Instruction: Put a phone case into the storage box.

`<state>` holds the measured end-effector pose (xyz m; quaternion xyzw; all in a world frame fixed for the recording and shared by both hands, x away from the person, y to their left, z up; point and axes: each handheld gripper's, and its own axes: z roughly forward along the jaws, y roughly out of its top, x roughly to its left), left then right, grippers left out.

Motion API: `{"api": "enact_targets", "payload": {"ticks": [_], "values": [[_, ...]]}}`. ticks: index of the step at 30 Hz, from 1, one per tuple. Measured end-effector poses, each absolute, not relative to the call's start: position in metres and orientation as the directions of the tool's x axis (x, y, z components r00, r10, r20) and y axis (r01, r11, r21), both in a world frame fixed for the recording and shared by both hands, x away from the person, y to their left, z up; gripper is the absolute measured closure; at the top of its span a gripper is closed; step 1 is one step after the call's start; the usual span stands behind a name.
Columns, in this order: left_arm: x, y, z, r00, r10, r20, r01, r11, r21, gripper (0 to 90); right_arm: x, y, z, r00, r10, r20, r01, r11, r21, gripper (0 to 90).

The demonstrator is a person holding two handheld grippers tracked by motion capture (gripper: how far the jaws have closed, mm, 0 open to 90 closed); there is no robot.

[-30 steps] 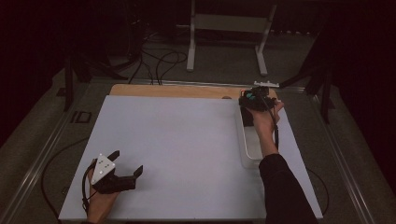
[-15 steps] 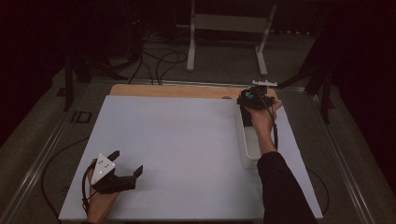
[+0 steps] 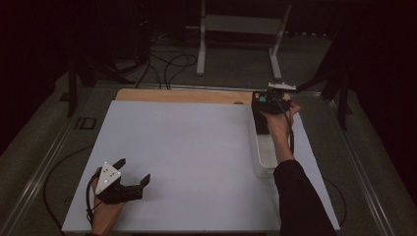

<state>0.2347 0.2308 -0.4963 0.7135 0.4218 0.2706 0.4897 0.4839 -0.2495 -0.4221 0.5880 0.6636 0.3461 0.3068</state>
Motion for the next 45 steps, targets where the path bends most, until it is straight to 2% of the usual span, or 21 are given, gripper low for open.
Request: {"api": "enact_targets", "payload": {"ticks": [7, 14, 18, 26, 28, 45], "values": [[0.235, 0.231, -0.496, 0.496, 0.868, -0.029, 0.339, -0.163, 0.927, 0.0, 0.47, -0.252, -0.414, -0.164, 0.986, 0.009, 0.541, 0.083, 0.837, 8.8], [0.235, 0.23, -0.497, 0.502, 0.865, -0.028, 0.341, -0.168, 0.925, 0.0, 0.445, -0.247, -0.407, -0.261, 0.965, -0.032, 0.513, 0.167, 0.842, 9.8], [0.235, 0.229, -0.497, 0.504, 0.863, -0.028, 0.342, -0.169, 0.924, 0.0, 0.434, -0.246, -0.406, -0.285, 0.958, -0.019, 0.495, 0.164, 0.853, 9.8], [0.235, 0.229, -0.496, 0.508, 0.861, -0.034, 0.345, -0.167, 0.923, 0.0, 0.407, -0.239, -0.409, -0.34, 0.939, -0.06, 0.463, 0.223, 0.858, 9.8], [0.235, 0.23, -0.495, 0.517, 0.855, -0.038, 0.35, -0.171, 0.921, 0.0, 0.388, -0.239, -0.408, -0.379, 0.924, -0.049, 0.431, 0.224, 0.874, 9.7], [0.229, 0.239, -0.471, 0.53, 0.846, -0.055, 0.316, -0.137, 0.939, 0.0, 0.301, -0.245, -0.431, -0.481, 0.877, -0.015, 0.324, 0.194, 0.926, 9.7]]}}
